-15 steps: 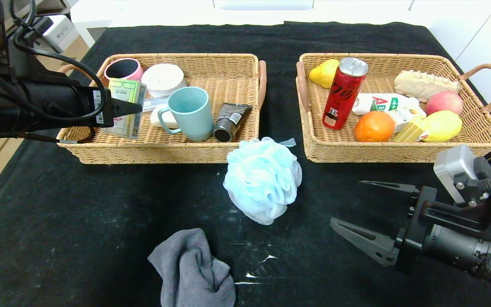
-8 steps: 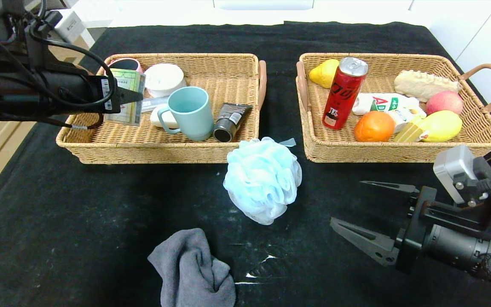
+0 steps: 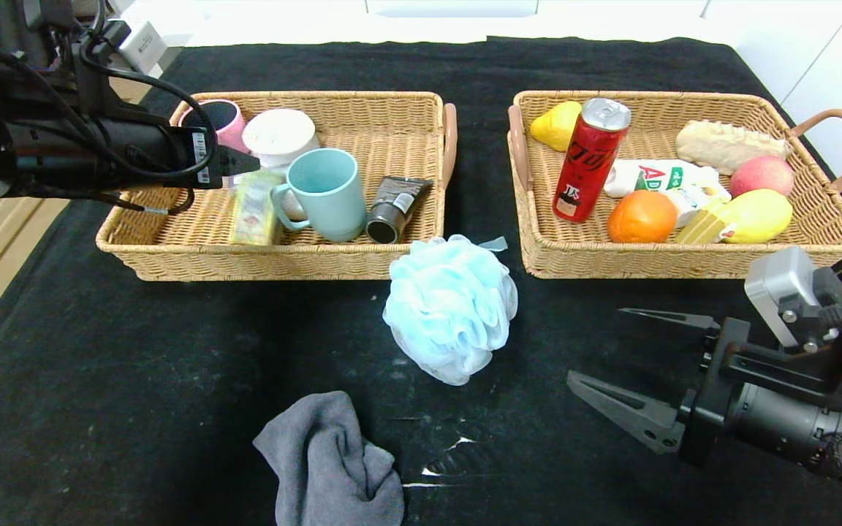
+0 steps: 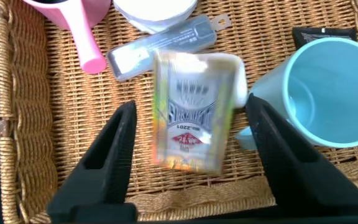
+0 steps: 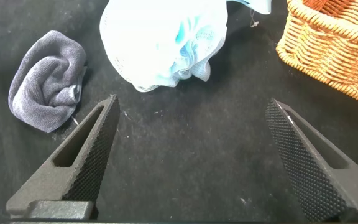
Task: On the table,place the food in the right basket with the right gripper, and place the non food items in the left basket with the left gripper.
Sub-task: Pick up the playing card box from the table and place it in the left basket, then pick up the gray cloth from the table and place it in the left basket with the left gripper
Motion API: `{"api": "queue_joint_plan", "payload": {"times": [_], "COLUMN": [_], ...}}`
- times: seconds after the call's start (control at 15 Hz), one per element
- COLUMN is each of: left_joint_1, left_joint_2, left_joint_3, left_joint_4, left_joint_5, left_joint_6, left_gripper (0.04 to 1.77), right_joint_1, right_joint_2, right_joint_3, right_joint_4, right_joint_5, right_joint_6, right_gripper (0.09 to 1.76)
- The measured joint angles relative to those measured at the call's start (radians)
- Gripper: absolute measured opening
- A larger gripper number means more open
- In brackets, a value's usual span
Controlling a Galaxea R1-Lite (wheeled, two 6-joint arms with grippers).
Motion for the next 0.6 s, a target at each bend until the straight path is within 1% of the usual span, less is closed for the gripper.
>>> {"api": "queue_joint_plan", "payload": {"times": [0.27,0.4,0.6], "left_joint_1": [0.001,0.002,0.010], "left_joint_2": [0.001,-0.003,-0.026], "left_joint_3": [0.001,0.006,0.035], "left_joint_4": [-0.001,-0.002,-0.002], "left_joint_5": [0.000,0.002,0.020], "left_joint_6": [-0.005,-0.007,-0.007], "left_gripper": [1.46,1.52,1.58], "right_joint_1": [0.001,0.007,0.026], "right_joint_2": [0.000,-0.008,-0.035], "right_joint_3": [-0.001,0.003,0.007], "right_joint_4": [0.000,0.000,0.002], "right_joint_5": [0.000,0.000,-0.002], "right_joint_6": [-0.003,-0.006,-0.005], "right_gripper": [1.71,1.71,1.71]}}
